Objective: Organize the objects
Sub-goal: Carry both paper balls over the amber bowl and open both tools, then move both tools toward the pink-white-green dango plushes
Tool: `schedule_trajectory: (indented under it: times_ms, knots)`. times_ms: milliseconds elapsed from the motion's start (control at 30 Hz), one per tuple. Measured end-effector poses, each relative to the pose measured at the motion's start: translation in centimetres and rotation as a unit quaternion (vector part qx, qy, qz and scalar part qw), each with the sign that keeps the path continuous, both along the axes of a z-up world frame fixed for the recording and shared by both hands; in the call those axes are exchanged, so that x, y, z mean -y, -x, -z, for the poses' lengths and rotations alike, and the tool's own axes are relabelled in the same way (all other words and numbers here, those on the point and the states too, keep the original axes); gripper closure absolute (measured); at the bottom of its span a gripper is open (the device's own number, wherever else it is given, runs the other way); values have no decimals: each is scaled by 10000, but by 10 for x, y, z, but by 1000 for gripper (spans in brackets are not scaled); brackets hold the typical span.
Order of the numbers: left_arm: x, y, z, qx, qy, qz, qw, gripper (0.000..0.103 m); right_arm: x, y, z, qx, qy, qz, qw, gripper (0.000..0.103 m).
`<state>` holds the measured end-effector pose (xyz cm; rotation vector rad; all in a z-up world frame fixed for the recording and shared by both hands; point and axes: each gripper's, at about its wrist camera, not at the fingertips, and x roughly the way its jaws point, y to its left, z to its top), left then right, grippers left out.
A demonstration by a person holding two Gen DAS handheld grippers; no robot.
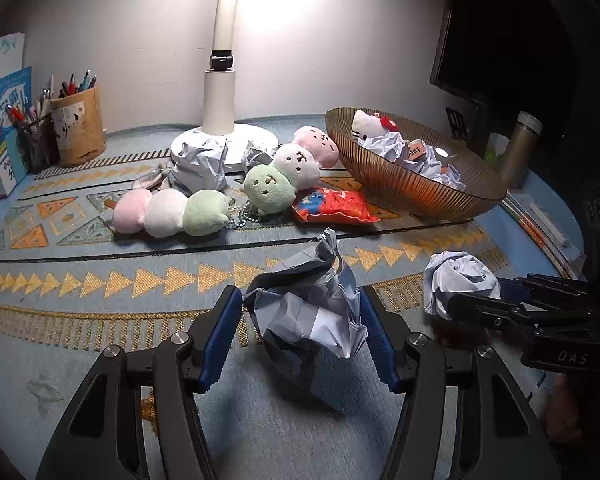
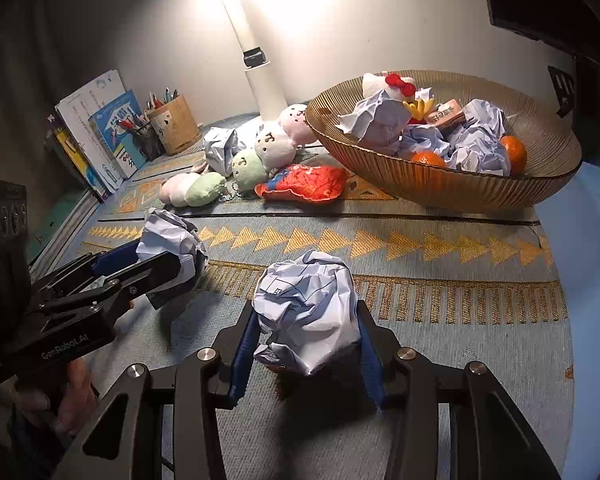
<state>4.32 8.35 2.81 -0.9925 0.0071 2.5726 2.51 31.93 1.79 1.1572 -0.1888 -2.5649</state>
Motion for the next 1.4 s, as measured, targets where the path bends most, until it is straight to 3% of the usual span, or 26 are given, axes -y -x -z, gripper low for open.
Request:
schedule_trajectory:
  times_ms: [200, 333, 400, 500, 567, 633, 667, 700, 767, 933, 1067, 1300, 1400]
  knots:
    - [-33, 0, -57, -603, -392, 408, 9966, 46, -29, -10, -57, -677, 101, 281, 9973, 59]
    - [-69, 21, -97, -992, -497, 701, 9913, 46, -75, 3, -101, -1143, 260, 1080, 9872, 58]
    - [-86, 36, -107, -1142, -473, 728, 9897, 46, -102, 19, -112, -1137, 368, 1593, 9800, 58]
    - [-111, 61, -105, -1064, -537, 798, 9897, 46, -140, 50, -106, -586, 741, 2240, 9700, 58]
    - [-126, 76, -94, -905, -507, 868, 9908, 46, -154, 66, -97, -395, 1032, 2295, 9670, 58]
    - [-139, 88, -81, -710, -454, 967, 9917, 41, -157, 78, -89, -257, 994, 2296, 9679, 57]
    - [-145, 93, -74, -618, -425, 1031, 9918, 36, -157, 83, -86, -227, 925, 2283, 9689, 51]
    - [-150, 96, -67, -517, -369, 1058, 9924, 27, -156, 87, -83, -204, 845, 2315, 9689, 39]
    - [-155, 102, -56, -333, -271, 1083, 9932, 22, -156, 91, -76, -143, 760, 2425, 9671, 24]
    - [-130, 98, -52, -109, -508, 910, 9945, 22, -162, 83, -71, -53, 855, 2425, 9664, 24]
    - [-90, 78, -69, -263, -802, 651, 9943, 22, -149, 66, -85, -246, 766, 2338, 9690, 24]
    - [-3, 23, -114, -839, -1109, 26, 9903, 21, -77, 34, -121, -770, 669, 1482, 9837, 24]
    - [24, 8, -113, -819, -883, -103, 9927, 21, -40, 21, -129, -895, 886, 951, 9875, 24]
